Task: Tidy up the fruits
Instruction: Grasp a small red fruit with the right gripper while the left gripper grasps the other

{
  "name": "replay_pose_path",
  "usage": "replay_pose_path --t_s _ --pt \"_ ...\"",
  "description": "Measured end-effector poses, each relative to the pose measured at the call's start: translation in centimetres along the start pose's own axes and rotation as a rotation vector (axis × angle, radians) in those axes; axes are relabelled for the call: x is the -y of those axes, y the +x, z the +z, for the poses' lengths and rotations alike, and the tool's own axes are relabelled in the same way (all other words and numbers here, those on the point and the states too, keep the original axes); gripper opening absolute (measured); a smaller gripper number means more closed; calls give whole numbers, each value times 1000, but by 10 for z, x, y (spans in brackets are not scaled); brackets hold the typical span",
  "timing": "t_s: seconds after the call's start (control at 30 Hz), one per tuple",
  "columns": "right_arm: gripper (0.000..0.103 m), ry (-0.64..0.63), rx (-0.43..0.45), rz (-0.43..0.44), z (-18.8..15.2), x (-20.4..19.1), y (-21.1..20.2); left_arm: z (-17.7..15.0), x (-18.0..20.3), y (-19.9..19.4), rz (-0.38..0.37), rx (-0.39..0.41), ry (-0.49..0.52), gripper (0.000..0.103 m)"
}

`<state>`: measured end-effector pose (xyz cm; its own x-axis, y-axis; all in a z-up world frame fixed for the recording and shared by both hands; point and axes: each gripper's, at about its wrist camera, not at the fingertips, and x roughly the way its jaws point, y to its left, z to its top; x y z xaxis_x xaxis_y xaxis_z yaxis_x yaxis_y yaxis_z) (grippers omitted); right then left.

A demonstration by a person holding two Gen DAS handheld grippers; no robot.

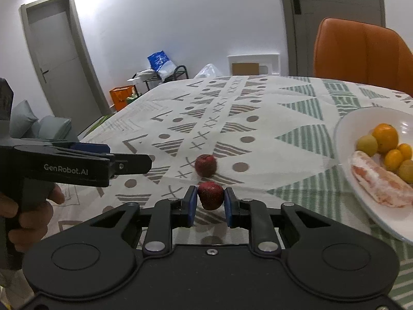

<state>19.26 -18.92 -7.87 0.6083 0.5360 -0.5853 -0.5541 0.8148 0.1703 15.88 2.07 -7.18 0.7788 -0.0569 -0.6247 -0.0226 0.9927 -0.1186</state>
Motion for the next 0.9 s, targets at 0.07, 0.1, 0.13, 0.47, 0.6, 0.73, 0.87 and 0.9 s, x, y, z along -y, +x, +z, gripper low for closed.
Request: replay_pose_path --t_s 0.07,0.1,0.13,0.47,0.6,0.73,0.87,0.9 --pt "21 7 6 -12 0 4 -4 1 4 1 -4 4 7 95" --pt "21 11 10 -18 0 7 -6 1 6 2 -5 7 12 95" --pt "21 15 14 -23 -1 9 -9 2 8 3 -8 8 16 94" --pt "21 34 54 -94 0 31 -34 7 30 13 -33 10 45 92" --pt "21 49 70 -122 -1 41 -46 7 39 20 -51 6 57 87" --pt "21 64 80 -152 -3 51 -57 8 50 27 -68 3 72 81" --pt "21 78 92 -175 -6 59 -66 8 59 34 -78 -7 82 73" --pt "21 82 96 -182 -6 61 -69 8 61 35 -79 -9 86 72"
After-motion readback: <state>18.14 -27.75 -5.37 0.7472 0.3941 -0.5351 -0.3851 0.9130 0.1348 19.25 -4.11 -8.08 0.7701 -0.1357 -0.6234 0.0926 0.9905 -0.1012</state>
